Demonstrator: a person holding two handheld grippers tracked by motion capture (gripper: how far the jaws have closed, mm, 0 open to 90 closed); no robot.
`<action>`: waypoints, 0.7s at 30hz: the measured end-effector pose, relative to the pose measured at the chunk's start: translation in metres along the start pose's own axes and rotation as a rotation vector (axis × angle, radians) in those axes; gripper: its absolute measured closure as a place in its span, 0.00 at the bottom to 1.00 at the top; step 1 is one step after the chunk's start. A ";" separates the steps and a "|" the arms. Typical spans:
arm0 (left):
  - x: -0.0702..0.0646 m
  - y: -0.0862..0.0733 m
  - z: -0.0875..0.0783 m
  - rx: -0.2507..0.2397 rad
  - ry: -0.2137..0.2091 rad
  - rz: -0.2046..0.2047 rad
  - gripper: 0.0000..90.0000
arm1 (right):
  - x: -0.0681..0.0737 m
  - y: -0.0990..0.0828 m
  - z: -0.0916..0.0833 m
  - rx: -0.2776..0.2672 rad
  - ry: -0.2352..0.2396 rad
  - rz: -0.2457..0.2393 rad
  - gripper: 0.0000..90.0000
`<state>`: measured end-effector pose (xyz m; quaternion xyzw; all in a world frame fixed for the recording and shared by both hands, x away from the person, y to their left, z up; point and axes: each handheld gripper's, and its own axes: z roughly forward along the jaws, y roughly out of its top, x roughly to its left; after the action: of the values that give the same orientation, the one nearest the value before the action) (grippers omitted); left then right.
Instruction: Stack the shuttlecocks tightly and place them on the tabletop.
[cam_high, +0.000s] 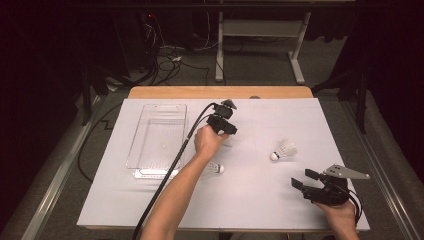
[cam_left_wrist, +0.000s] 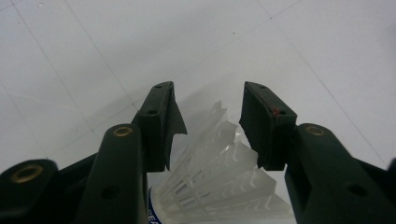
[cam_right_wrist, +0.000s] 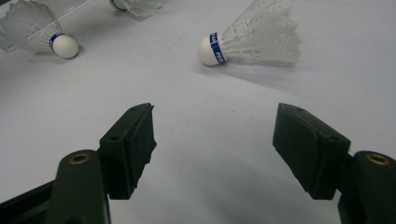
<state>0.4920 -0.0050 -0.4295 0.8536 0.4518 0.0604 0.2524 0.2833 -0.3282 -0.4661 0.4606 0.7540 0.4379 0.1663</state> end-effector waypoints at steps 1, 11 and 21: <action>0.000 0.000 0.000 0.009 0.004 0.004 0.60 | 0.000 0.000 0.000 0.000 -0.001 0.001 0.33; -0.001 0.000 -0.008 -0.009 0.013 -0.009 0.50 | 0.001 0.000 -0.001 -0.002 -0.003 0.003 0.33; 0.000 0.001 -0.014 -0.032 -0.019 -0.014 0.46 | 0.000 0.000 0.000 -0.001 -0.004 -0.002 0.33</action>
<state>0.4874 -0.0002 -0.4167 0.8468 0.4542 0.0579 0.2706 0.2830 -0.3280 -0.4657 0.4605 0.7539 0.4372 0.1688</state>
